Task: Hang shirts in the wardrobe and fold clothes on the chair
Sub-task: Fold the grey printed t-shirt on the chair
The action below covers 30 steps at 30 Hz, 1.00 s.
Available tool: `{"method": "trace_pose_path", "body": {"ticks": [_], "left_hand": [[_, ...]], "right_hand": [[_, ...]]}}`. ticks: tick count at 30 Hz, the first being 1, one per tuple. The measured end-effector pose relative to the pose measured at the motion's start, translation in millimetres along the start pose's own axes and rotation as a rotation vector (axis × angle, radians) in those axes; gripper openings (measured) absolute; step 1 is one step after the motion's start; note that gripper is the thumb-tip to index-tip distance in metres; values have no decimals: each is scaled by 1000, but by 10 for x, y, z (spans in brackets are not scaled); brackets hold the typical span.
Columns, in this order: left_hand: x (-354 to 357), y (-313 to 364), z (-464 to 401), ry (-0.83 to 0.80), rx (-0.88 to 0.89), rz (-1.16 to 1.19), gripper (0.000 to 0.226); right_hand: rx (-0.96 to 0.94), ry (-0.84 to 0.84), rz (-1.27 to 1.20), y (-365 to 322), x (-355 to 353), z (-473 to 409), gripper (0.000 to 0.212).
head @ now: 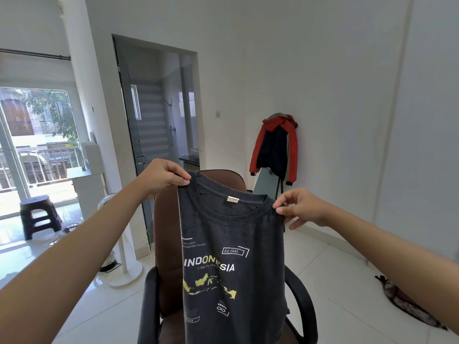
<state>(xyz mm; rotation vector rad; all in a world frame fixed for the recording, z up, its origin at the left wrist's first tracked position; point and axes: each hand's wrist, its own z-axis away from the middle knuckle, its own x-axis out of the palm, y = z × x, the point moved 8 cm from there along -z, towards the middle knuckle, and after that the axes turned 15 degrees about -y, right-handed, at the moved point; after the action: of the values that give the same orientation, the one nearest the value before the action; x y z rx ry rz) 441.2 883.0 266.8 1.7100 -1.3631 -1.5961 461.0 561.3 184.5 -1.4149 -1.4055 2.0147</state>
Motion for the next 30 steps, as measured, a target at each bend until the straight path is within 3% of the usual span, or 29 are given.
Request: {"method": "trace_pose_path", "body": {"ticks": [7, 14, 20, 22, 26, 30], "left_hand": [[75, 2, -42, -62, 70, 39, 35], [78, 37, -61, -80, 89, 31, 30], [124, 53, -63, -88, 89, 65, 13], [134, 49, -64, -85, 88, 68, 12], [136, 30, -47, -98, 93, 108, 14], [91, -16, -50, -100, 73, 67, 33]], "right_hand": [[-84, 117, -66, -148, -216, 67, 15], [-147, 243, 378, -569, -471, 89, 44], [-123, 266, 704, -781, -580, 87, 50], [-146, 282, 657, -788, -585, 84, 49], [-171, 272, 187, -621, -634, 52, 42], [23, 103, 317, -527, -484, 33, 24]]}}
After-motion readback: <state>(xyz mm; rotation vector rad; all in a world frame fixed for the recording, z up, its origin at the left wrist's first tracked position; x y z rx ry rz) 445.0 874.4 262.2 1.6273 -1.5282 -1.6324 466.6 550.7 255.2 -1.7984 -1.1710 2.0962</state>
